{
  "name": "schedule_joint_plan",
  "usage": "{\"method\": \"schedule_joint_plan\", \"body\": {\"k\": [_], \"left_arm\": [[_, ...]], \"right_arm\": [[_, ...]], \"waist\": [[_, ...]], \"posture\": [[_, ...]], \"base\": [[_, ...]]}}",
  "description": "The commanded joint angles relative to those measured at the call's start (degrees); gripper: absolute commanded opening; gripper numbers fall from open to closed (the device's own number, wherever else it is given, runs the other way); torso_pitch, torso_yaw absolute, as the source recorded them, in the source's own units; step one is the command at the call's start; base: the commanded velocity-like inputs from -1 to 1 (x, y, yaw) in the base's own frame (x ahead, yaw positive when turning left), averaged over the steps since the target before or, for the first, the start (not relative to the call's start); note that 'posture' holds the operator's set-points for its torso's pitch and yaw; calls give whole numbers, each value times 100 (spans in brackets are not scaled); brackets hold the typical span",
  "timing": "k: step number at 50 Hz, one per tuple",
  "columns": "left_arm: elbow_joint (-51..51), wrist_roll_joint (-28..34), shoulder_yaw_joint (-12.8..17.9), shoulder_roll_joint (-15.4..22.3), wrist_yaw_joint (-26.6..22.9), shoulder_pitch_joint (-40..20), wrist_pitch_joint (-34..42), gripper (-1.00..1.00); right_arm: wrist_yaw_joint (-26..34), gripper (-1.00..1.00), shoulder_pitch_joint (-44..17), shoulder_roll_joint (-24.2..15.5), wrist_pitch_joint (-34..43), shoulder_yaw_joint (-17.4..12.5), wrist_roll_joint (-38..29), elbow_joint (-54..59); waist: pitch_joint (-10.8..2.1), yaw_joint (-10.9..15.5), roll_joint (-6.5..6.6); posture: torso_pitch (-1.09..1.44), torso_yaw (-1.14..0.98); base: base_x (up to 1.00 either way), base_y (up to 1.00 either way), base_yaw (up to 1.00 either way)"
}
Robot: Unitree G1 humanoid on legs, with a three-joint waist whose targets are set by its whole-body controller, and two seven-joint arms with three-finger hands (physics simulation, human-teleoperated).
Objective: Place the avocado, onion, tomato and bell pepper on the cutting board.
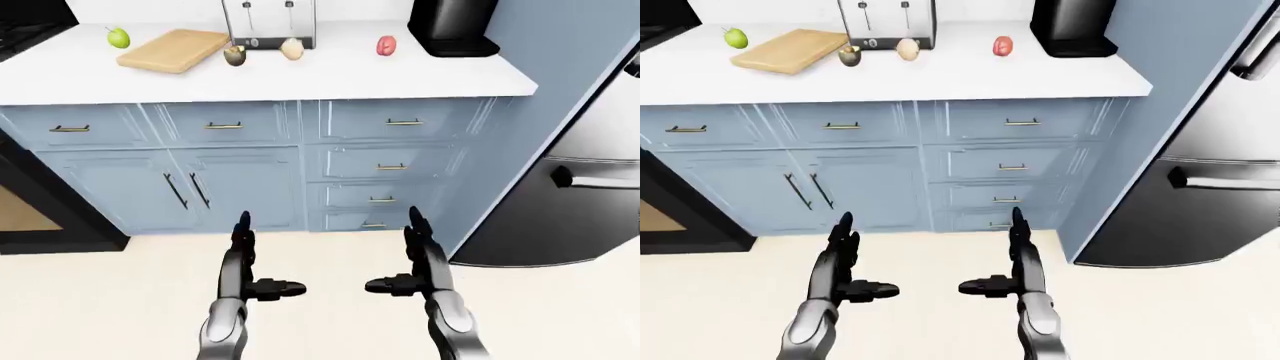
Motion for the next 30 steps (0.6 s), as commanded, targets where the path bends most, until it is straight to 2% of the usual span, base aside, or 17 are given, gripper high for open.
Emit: {"method": "schedule_joint_plan", "body": {"k": [1, 2, 3, 4, 5, 7, 8, 12, 16, 23, 26, 27, 28, 30], "left_arm": [[-664, 7, -37, 46, -60, -261, -161, 100], [-756, -3, -19, 43, -58, -270, -102, 100], [-849, 18, -12, 65, -83, -270, -14, 100], [-952, 14, 36, 80, -71, -287, 65, 100], [-1049, 47, 52, 103, -75, -307, 179, 100], [-1215, 67, 70, 115, -103, -327, 312, 100], [-1292, 100, 86, 130, -105, -347, 387, 100], [-1665, 195, 107, 169, -148, -463, 745, 100], [-2144, 160, 230, 238, -202, -730, 1256, 100], [-2534, 111, 433, 506, -321, -1618, 2019, 100], [-2599, 11, 579, 630, -230, -2034, 2262, 100], [-2622, -17, 603, 679, -194, -2187, 2336, 100], [-2661, -33, 603, 715, -174, -2261, 2401, 100], [-2871, -55, 630, 795, -117, -2485, 2644, 100]], "right_arm": [[75, 100, -196, -30, -38, -29, 175, -1018], [64, 100, -230, -36, 48, -39, 178, -1100], [47, 100, -286, -31, 170, -57, 217, -1194], [38, 100, -286, -48, 190, -62, 196, -1297], [-14, 100, -358, -79, 187, -69, 87, -1247], [4, 100, -337, -70, 304, -75, 105, -1472], [2, 100, -334, -61, 341, -90, 138, -1591], [25, 100, -433, -108, 457, -172, 190, -1777], [9, 100, -692, -196, 899, -281, 275, -2253], [-101, 100, -1407, -453, 1648, -629, 569, -2904], [-228, 100, -1811, -520, 1638, -602, 572, -2777], [-323, 100, -2082, -544, 1729, -649, 662, -2712], [-378, 100, -2191, -583, 1765, -637, 681, -2670], [-447, 100, -2410, -651, 1883, -601, 706, -2639]], "waist": [[-5, -12, -45], [-214, 7, -43], [-371, 41, -9], [-209, 39, -17], [-114, 32, -36], [-387, 31, -42], [-424, 36, -43], [-465, 46, -31], [-502, 51, -23], [-526, 56, -22], [-502, 52, -20], [-614, 44, 11], [-507, 42, 28], [-429, 31, 35]], "posture": [[0, 0], [0, 0], [0, 0], [0, 0], [0, 0], [0, 0], [0, 0], [0, 0], [0, 0], [0, 0], [0, 0], [0, 0], [0, 0], [0, 0]], "base": [[0, 0, 0], [0, 0, 0], [0, 0, 0], [0, 0, 0], [0, 0, 0], [0, 0, 0], [0, 0, 0], [0, 0, 0], [0, 0, 0], [0, 0, 0], [3, 0, 0], [12, 0, 0], [14, 0, 0], [16, 0, 0]]}}
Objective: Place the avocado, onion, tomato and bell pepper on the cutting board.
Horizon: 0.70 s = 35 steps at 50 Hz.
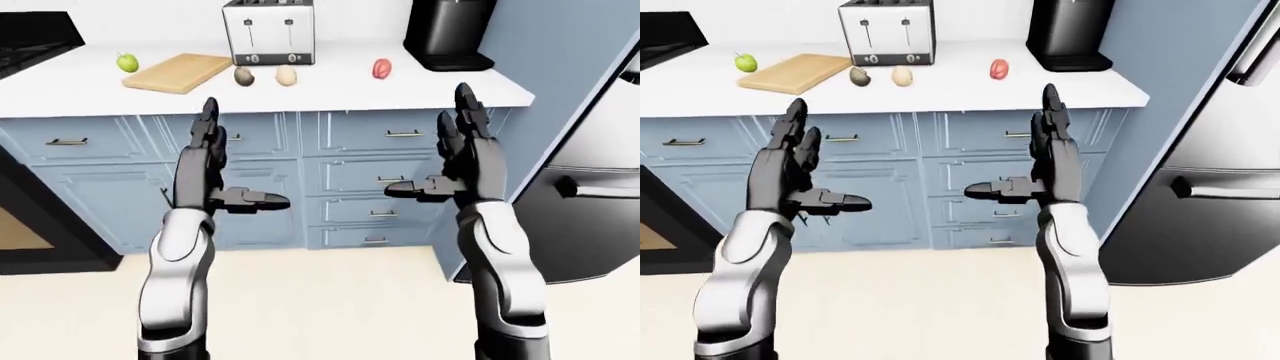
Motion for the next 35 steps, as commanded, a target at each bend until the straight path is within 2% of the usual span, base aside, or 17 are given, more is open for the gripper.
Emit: {"method": "schedule_joint_plan", "body": {"k": [1, 5, 8, 11, 14, 16, 18, 21, 24, 26, 27, 28, 29, 30, 32, 35], "left_arm": [[-479, -117, 12, 58, 42, -306, 147, 100], [-673, -75, -29, 110, 21, -241, 232, 100], [-783, -76, 65, 141, 10, -219, 296, 100], [-960, -84, 158, 243, -5, -287, 486, 100], [-1153, -108, 237, 323, -27, -384, 699, 100], [-1222, -104, 256, 411, -60, -492, 838, 100], [-1183, -89, 278, 485, -65, -627, 904, 100], [-1078, -73, 263, 527, -49, -867, 936, 100], [-1144, -99, 279, 531, -42, -845, 952, 100], [-1178, -106, 283, 534, -36, -797, 961, 100], [-1202, -137, 321, 532, -21, -804, 975, 100], [-1214, -135, 315, 555, -25, -798, 991, 100], [-1260, -156, 333, 565, -29, -796, 1025, 100], [-1275, -164, 353, 579, -18, -800, 1027, 100], [-1260, -173, 365, 599, -5, -802, 1016, 100], [-1298, -185, 397, 611, 6, -716, 988, 100]], "right_arm": [[-121, 100, -313, -86, 56, -43, 114, -312], [-221, 100, -502, -202, 406, -91, 260, -640], [-223, 100, -458, -266, 572, -126, 336, -892], [-263, 100, -523, -342, 808, -223, 454, -1110], [-310, 100, -649, -435, 1016, -289, 563, -1278], [-323, 100, -706, -506, 1140, -313, 621, -1388], [-352, 100, -820, -567, 1271, -360, 694, -1440], [-400, 100, -981, -635, 1344, -367, 735, -1441], [-422, 100, -914, -623, 1368, -355, 782, -1527], [-430, 100, -896, -629, 1359, -404, 834, -1526], [-447, 100, -891, -624, 1354, -382, 839, -1531], [-456, 100, -882, -614, 1333, -363, 835, -1520], [-465, 100, -873, -608, 1297, -355, 819, -1480], [-487, 100, -886, -591, 1321, -360, 854, -1503], [-492, 100, -881, -597, 1331, -365, 885, -1521], [-506, 100, -871, -601, 1316, -345, 891, -1515]], "waist": [[-80, -12, 23], [-14, 1, -7], [2, -6, 10], [15, -29, 97], [54, -41, 258], [-6, -28, 211], [27, -2, 307], [-4, 40, 224], [102, 92, 50], [73, 112, -149], [0, 112, -344], [65, 44, -211], [96, 45, -294], [137, 30, -319], [96, -28, -249], [154, -35, -103]], "posture": [[0, 0], [0, 0], [0, 0], [0, 0], [0, 0], [0, 0], [0, 0], [0, 0], [0, 0], [0, 0], [0, 0], [0, 0], [0, 0], [0, 0], [0, 0], [0, 0]], "base": [[16, 0, 0], [19, 0, 0], [19, 0, 0], [20, 0, 0], [19, 0, 0], [19, 0, 0], [20, 0, 0], [20, 0, 0], [28, 0, 0], [29, 0, 0], [30, 0, 0], [30, 0, 0], [30, 0, 0], [30, 0, 0], [29, 0, 0], [30, 0, 0]]}}
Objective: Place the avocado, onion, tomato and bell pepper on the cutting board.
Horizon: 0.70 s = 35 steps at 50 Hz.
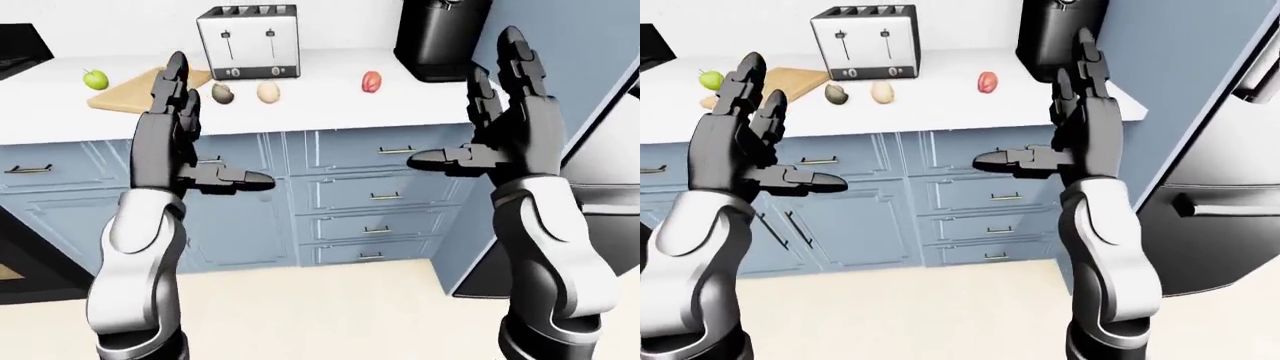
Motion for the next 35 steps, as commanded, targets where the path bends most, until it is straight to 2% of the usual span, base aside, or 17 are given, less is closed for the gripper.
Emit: {"method": "schedule_joint_plan", "body": {"k": [1, 4, 6, 7, 9, 12, 16, 18, 20, 21, 22, 24, 30, 32, 33, 34, 35], "left_arm": [[-171, 28, 76, 60, 62, -108, -201, 100], [-207, 4, 114, 95, 69, -138, -153, 100], [-242, -6, 142, 140, 51, -123, -112, 100], [-253, -28, 176, 141, 69, -140, -95, 100], [-252, -40, 218, 204, 59, -156, -54, 100], [-289, -51, 204, 213, 80, -144, -38, 100], [-282, -51, 205, 211, 89, -130, -64, 100], [-269, -42, 183, 198, 85, -101, -100, 100], [-262, -52, 220, 205, 87, -109, -106, 100], [-254, -27, 211, 221, 88, -95, -116, 100], [-259, -38, 212, 205, 87, -89, -123, 100], [-285, -38, 201, 187, 92, -75, -121, 100], [-336, -43, 223, 186, 77, -25, -110, 100], [-330, -25, 226, 202, 71, -16, -112, 100], [-362, -38, 240, 201, 74, -30, -82, 100], [-363, -36, 235, 208, 66, -25, -80, 100], [-356, -37, 250, 205, 74, -21, -91, 100]], "right_arm": [[30, 100, -127, -9, -220, 25, 31, -144], [58, 100, -130, -22, -207, 60, -4, -150], [65, 100, -155, -28, -141, 47, 10, -196], [74, 100, -162, -29, -131, 49, 7, -196], [83, 100, -229, -20, -133, 63, 0, -130], [85, 100, -250, 23, -182, 110, -25, -73], [108, 100, -218, 18, -151, 72, -2, -130], [108, 100, -183, 12, -174, 73, -15, -134], [104, 100, -187, -4, -139, 66, -16, -169], [97, 100, -184, -4, -117, 32, 15, -182], [83, 100, -183, -2, -100, 33, 29, -209], [77, 100, -171, 4, -114, 58, 15, -215], [90, 100, -147, -4, -112, 58, 16, -243], [98, 100, -131, -2, -95, 51, 27, -271], [100, 100, -125, -2, -90, 41, 34, -278], [103, 100, -122, -7, -84, 51, 27, -285], [109, 100, -122, 2, -80, 51, 41, -296]], "waist": [[-64, 13, -4], [-94, -35, 240], [-226, -52, 586], [-251, 2, 456], [-163, 12, 482], [-224, 64, 354], [-143, 129, 138], [-125, 171, -41], [-241, 177, -386], [-178, 90, -234], [-148, 127, -289], [-143, 50, -263], [-106, -38, 48], [-160, -74, 250], [-208, -86, 410], [-406, -71, 586], [-155, 2, 411]], "posture": [[0, 0], [0, 0], [0, 0], [0, 0], [0, 0], [0, 0], [0, 0], [0, 0], [0, 0], [0, 0], [0, 0], [0, 0], [0, 0], [0, 0], [0, 0], [0, 0], [0, 0]], "base": [[30, 0, 0], [30, 0, 0], [30, 0, 0], [30, 0, 0], [30, 0, 0], [29, 0, 0], [35, 0, 0], [42, 0, 0], [41, 0, 0], [41, 0, 0], [41, 0, 0], [42, 0, 0], [42, 0, 0], [41, 0, 0], [41, 0, 0], [41, 0, 0], [41, 0, 0]]}}
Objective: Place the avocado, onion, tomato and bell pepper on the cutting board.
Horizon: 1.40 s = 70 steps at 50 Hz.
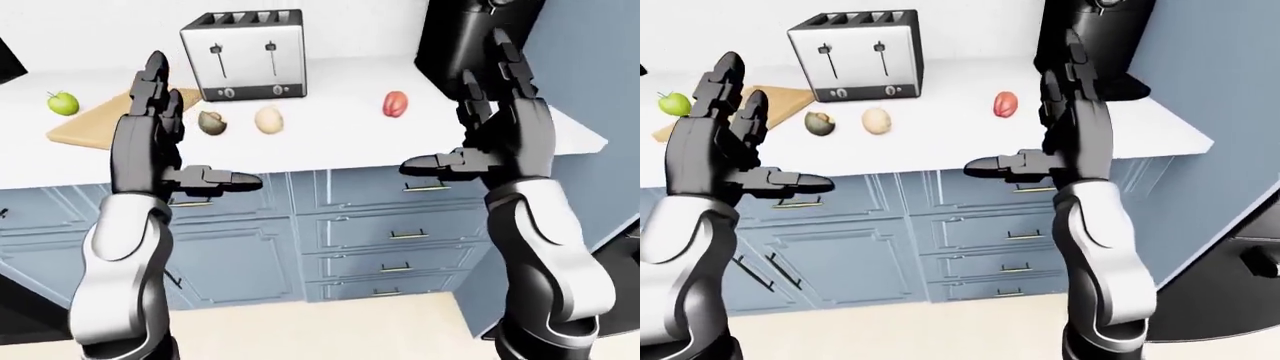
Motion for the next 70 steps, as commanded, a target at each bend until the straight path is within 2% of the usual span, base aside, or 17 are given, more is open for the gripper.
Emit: {"method": "schedule_joint_plan", "body": {"k": [1, 7, 10, 12, 13, 15, 23, 25, 27, 28, 29, 35, 39, 40, 42, 48, 70], "left_arm": [[-189, 19, 11, 54, 17, -144, -137, 100], [-232, 3, 45, 58, 15, -118, -123, 100], [-228, 3, 40, 59, 17, -123, -128, 100], [-214, 6, 41, 61, 14, -110, -140, 100], [-220, -8, 53, 52, 18, -108, -145, 100], [-199, 9, 34, 59, 22, -105, -164, 100], [-173, 30, 23, 58, 18, -135, -170, 100], [-211, 28, 35, 74, 10, -137, -135, 100], [-248, 20, 58, 90, 6, -139, -94, 100], [-276, 9, 71, 97, 2, -148, -66, 100], [-283, 15, 67, 106, 3, -156, -54, 100], [-398, -10, 115, 143, -10, -151, 56, 100], [-451, -22, 132, 153, -15, -122, 78, 100], [-468, -31, 129, 141, -22, -99, 73, 100], [-514, -41, 166, 157, -28, -84, 105, 100], [-641, -55, 206, 183, -37, -53, 194, 100], [-606, -18, 201, 154, -92, 39, 93, 100]], "right_arm": [[11, 100, -166, -75, -164, -71, -17, -136], [48, 100, -193, -69, -165, -26, -87, -134], [61, 100, -192, -50, -175, -33, -105, -129], [62, 100, -180, -52, -150, -37, -97, -160], [61, 100, -169, -40, -147, -57, -75, -165], [52, 100, -162, -33, -150, -35, -87, -167], [41, 100, -173, -34, -128, -46, -55, -181], [49, 100, -173, -40, -126, -40, -73, -178], [45, 100, -211, -59, -87, -67, -53, -185], [39, 100, -221, -72, -62, -76, -46, -205], [18, 100, -230, -94, -41, -71, -80, -209], [0, 100, -225, -129, 49, -120, -17, -359], [2, 100, -195, -149, 120, -128, -1, -442], [6, 100, -180, -150, 128, -140, 2, -471], [16, 100, -157, -154, 166, -144, 7, -515], [39, 100, -129, -165, 186, -178, 10, -538], [262, 100, -237, -319, 135, -99, -760, -11]], "waist": [[-60, -58, 104], [-213, 72, -125], [-176, 130, -350], [-266, 149, -642], [-285, 121, -594], [-134, 106, -690], [-129, -36, -322], [-165, -71, -120], [-301, -84, 241], [-223, -24, 7], [-165, -59, 122], [-60, -10, -142], [-138, 59, -627], [-114, 85, -422], [-223, 57, -420], [-254, 39, -329], [-191, 77, -355]], "posture": [[0, 0], [0, 0], [0, 0], [0, 0], [0, 0], [0, 0], [0, 0], [0, 0], [0, 0], [0, 0], [0, 0], [0, 0], [0, 0], [0, 0], [0, 0], [0, 0], [0, 0]], "base": [[41, 0, 0], [29, 0, 0], [28, 0, 0], [29, 0, 0], [29, 0, 0], [29, 0, 0], [30, 0, 0], [29, 0, 0], [30, 0, 0], [29, 0, 0], [19, 0, 0], [0, 0, 0], [0, 0, 0], [0, 0, 0], [0, 0, 0], [0, 0, 0], [0, 0, 0]]}}
